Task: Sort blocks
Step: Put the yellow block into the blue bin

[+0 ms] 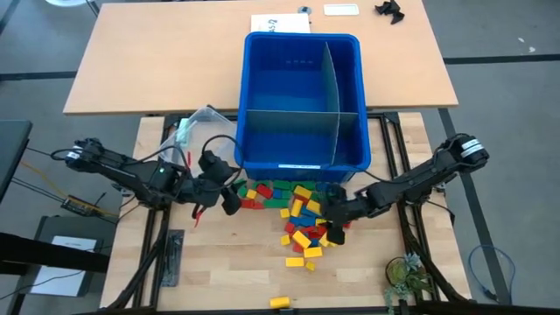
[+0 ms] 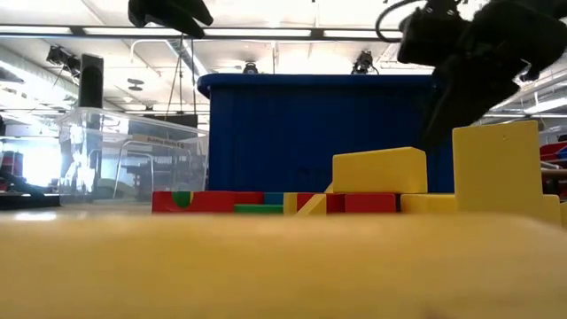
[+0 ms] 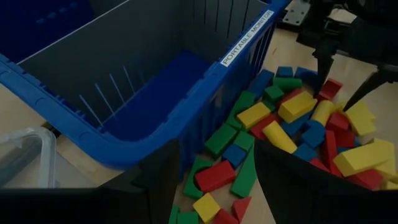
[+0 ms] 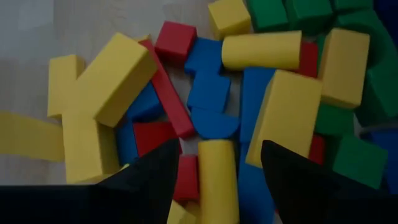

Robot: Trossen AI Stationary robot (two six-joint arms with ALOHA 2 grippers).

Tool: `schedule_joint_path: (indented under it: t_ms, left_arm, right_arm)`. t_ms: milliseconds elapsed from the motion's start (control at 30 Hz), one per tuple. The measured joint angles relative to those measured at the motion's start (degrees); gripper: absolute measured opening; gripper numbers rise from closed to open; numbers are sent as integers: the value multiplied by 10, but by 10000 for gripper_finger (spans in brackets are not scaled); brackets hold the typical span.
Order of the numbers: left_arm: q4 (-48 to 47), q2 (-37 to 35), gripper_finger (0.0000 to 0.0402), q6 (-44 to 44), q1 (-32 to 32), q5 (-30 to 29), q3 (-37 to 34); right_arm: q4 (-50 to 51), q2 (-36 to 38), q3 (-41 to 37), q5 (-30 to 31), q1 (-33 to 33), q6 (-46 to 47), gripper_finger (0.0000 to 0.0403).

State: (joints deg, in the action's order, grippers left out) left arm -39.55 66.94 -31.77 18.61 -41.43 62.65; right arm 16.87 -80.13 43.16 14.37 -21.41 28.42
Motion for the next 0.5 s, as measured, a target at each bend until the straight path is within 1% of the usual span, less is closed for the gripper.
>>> schedule_joint_path:
  t_ms: [200, 267, 333, 500]
  left_arm:
    - [0, 0, 214, 0, 0, 0, 0]
    - [0, 0, 214, 0, 0, 0, 0]
    - [0, 0, 214, 0, 0, 1, 0]
    - [4, 0, 214, 0, 0, 1, 0]
  right_arm:
    - [5, 34, -6, 2, 0, 18, 228]
    - [3, 41, -6, 15, 0, 19, 228]
    - [2, 39, -6, 25, 0, 26, 228]
    - [-14, 8, -6, 26, 0, 28, 228]
